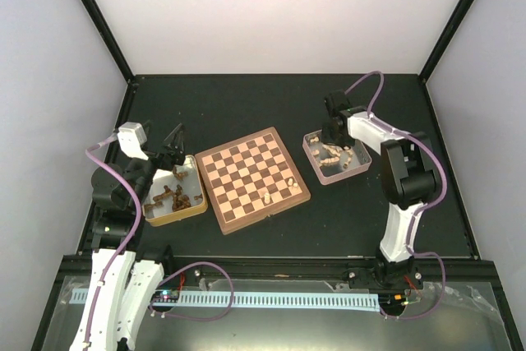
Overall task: Set up the chess pieces on the board
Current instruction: Pick up the chess piece from the storage box, then place the chess piece on the chessboard.
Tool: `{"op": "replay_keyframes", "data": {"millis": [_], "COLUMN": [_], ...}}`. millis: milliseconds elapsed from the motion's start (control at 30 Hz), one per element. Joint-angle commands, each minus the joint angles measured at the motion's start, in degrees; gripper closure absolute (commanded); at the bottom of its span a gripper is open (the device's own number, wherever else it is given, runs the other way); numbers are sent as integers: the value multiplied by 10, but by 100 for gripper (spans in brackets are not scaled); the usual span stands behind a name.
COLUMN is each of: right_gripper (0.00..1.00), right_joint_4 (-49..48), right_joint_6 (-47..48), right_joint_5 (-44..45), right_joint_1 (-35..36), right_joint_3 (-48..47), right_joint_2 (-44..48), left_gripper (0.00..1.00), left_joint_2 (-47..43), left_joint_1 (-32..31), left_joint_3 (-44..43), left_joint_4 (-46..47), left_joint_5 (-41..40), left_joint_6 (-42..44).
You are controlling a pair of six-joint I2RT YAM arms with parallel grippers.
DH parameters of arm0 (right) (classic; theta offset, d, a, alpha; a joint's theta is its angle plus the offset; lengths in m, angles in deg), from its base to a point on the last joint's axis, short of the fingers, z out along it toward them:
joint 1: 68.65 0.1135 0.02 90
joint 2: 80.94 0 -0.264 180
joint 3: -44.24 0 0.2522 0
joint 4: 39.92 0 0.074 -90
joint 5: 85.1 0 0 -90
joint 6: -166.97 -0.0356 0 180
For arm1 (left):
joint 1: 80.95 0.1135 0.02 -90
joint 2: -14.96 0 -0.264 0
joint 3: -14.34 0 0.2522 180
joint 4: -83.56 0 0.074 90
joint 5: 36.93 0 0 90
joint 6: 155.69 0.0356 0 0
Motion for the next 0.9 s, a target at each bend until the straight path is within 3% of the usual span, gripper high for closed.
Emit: {"op": "replay_keyframes", "data": {"millis": [0,167,433,867], "right_gripper": [93,92,91,90], "right_joint_4": [-11,4,57,111], "right_joint_6": [3,10,51,91], "right_joint_5": [1,-23,-51,-58], "right_joint_1": [-4,0,119,278], "right_joint_3": [10,21,26,1], "right_joint_2": [70,116,143,106], "left_gripper": [1,1,1,1], "left_joint_2": [-5,-5,-4,-6], "left_joint_1": [6,5,6,6], "left_joint_3": [-17,-16,-15,-15], "left_joint_4": [2,3,5,4], "left_joint_5": [10,10,13,12], "left_joint_6": [5,5,4,4]}}
